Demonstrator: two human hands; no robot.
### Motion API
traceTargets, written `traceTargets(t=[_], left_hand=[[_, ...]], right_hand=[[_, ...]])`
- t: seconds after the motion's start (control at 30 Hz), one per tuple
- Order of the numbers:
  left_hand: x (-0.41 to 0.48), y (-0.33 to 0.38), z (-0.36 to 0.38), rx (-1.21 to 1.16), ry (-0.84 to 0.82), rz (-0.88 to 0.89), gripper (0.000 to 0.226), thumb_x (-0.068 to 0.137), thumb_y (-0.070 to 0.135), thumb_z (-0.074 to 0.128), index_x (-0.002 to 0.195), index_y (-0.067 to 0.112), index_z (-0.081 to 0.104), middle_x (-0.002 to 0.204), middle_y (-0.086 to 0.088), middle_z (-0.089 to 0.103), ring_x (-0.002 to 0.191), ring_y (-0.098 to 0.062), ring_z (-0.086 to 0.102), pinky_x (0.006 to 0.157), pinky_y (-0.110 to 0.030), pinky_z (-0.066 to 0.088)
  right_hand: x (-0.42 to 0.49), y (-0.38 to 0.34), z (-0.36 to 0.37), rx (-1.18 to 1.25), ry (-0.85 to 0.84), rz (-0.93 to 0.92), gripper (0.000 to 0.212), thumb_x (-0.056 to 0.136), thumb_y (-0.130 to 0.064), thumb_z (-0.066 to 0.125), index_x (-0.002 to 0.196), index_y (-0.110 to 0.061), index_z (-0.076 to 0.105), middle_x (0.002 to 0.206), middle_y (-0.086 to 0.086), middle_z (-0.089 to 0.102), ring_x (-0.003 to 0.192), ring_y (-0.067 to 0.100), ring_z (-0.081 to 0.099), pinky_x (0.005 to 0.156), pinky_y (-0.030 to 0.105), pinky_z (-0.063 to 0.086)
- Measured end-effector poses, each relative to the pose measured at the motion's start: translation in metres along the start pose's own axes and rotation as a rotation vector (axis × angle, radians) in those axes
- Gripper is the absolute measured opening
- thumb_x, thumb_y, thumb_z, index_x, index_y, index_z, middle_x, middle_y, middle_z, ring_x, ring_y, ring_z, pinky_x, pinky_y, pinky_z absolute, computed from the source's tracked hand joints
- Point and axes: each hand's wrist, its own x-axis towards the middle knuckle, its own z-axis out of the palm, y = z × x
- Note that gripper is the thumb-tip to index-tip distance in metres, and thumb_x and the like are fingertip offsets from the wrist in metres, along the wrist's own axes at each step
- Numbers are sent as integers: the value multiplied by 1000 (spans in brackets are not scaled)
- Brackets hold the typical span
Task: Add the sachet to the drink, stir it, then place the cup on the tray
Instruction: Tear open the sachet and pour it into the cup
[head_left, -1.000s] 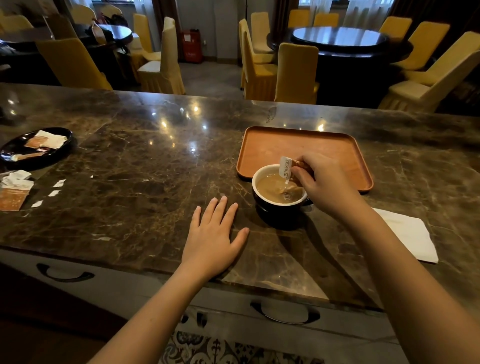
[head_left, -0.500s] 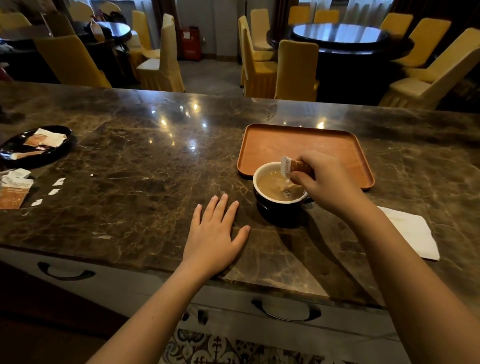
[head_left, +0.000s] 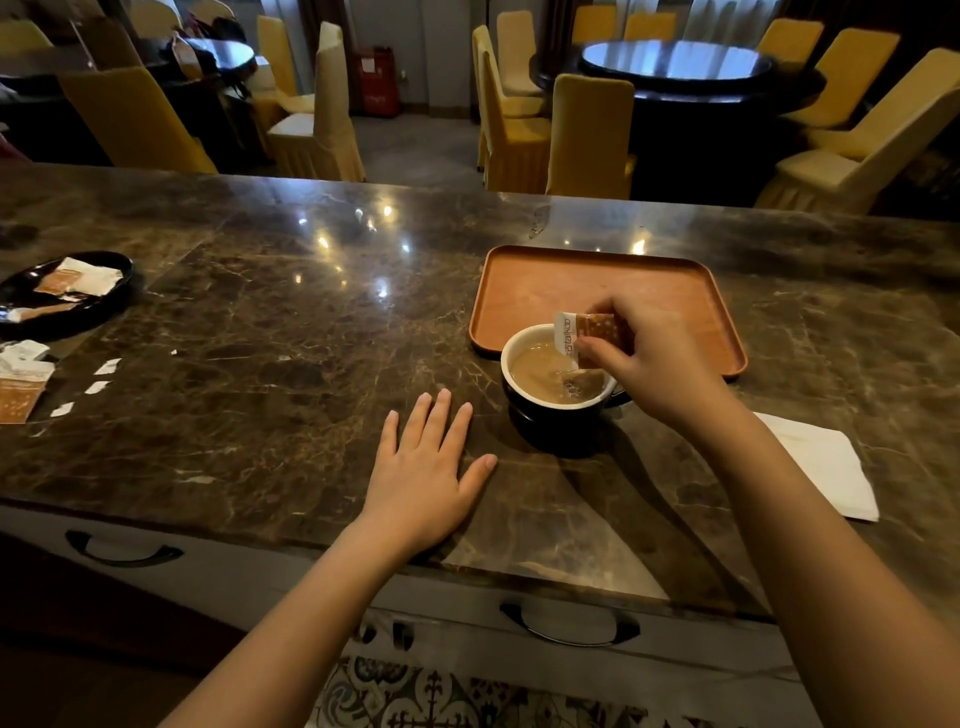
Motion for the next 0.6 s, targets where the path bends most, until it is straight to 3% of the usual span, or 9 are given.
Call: traceTargets(t=[0.07, 0.13, 0.23, 0.3, 0.37, 0.47, 0.53, 0.6], left_hand=[[1, 0, -6, -27, -52, 7, 72, 81, 67, 7, 143, 30, 3, 155, 1, -1, 139, -15, -8, 107, -39, -12], [7, 1, -21, -136, -30, -21, 62, 88, 59, 25, 141, 27, 21, 153, -1, 20, 139, -17, 12, 112, -44, 5], [24, 6, -59, -378, 206, -44, 49, 87, 45, 48, 130, 22, 44, 131, -2, 54, 119, -18, 45, 100, -47, 36], [41, 17, -86, -468, 318, 76, 45, 85, 37, 56, 126, 21, 50, 113, 4, 62, 100, -11, 52, 86, -35, 45], [58, 32, -109, -590, 272, 187, 41, 84, 32, 60, 123, 22, 53, 97, 15, 59, 85, 0, 53, 74, -18, 43], [80, 51, -127, -665, 127, 270, 28, 83, 23, 63, 111, 22, 60, 89, 17, 59, 76, 13, 53, 68, -6, 43], [88, 57, -129, -674, 32, 294, 17, 83, 18, 64, 100, 19, 64, 88, 10, 64, 76, 8, 56, 71, -9, 46], [92, 58, -128, -695, -58, 270, 16, 82, 16, 65, 97, 13, 66, 92, -2, 68, 83, -6, 61, 77, -19, 50]], right_hand=[[1, 2, -1, 15, 15, -6, 26, 82, -20, 61, 107, -14, 54, 105, 5, 62, 93, 18, 60, 78, 32, 54], [3, 4, -1, 19, 21, -14, 26, 82, -21, 62, 106, -15, 54, 103, 3, 61, 92, 17, 59, 76, 30, 53], [6, 8, 0, 18, 7, -21, 27, 81, -23, 63, 105, -17, 53, 99, -2, 57, 92, 16, 57, 75, 28, 51], [8, 9, 1, 10, -10, -27, 26, 81, -24, 63, 103, -20, 52, 97, -5, 54, 91, 14, 56, 73, 24, 50], [10, 8, 1, 18, -23, -36, 22, 80, -25, 62, 99, -24, 50, 92, -10, 53, 88, 12, 56, 70, 20, 49], [11, 6, 1, 73, -43, -58, 18, 80, -25, 61, 94, -27, 50, 88, -12, 55, 87, 11, 59, 71, 25, 53], [11, 6, 0, 79, -49, -65, 17, 81, -23, 61, 94, -25, 51, 90, -5, 60, 86, 13, 61, 72, 29, 54], [10, 7, 0, 60, -45, -75, 15, 81, -22, 61, 93, -25, 51, 86, -7, 58, 83, 12, 59, 70, 28, 53]])
